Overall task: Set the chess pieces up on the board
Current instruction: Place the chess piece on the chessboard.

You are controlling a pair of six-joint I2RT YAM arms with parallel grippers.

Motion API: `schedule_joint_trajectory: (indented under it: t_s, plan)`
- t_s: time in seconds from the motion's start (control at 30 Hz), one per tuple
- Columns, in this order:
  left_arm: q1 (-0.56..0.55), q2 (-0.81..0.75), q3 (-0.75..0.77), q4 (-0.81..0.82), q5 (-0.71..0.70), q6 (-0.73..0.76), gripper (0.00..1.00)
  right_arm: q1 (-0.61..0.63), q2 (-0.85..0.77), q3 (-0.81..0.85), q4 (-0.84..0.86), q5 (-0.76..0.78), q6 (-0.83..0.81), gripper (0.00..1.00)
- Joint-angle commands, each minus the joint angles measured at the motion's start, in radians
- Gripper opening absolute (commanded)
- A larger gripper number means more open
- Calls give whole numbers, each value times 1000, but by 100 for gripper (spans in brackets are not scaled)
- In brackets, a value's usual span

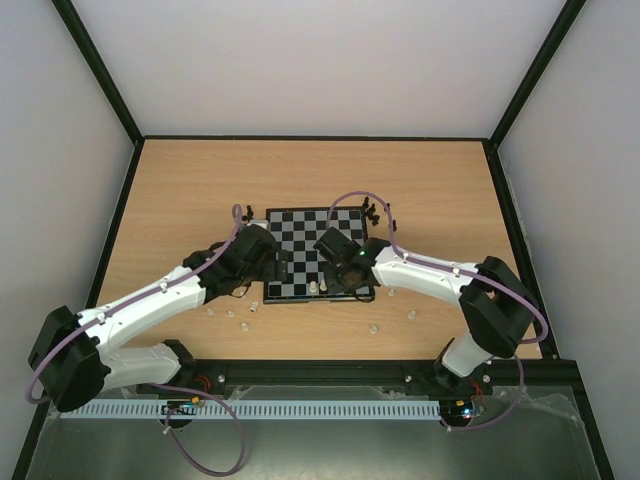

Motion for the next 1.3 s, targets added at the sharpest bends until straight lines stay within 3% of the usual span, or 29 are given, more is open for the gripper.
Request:
schedule_joint_trajectory:
  t_s: [0.0, 0.67, 1.27]
  plan:
    - [12, -21, -17, 0, -5, 2, 99, 18, 41, 39, -57, 19, -12, 5]
    - [41, -18, -31, 18, 17, 18, 99, 20, 104, 67, -75, 27, -20, 13]
    - [44, -10, -36, 32, 26, 18, 99, 22, 98, 63, -98, 30, -17, 13]
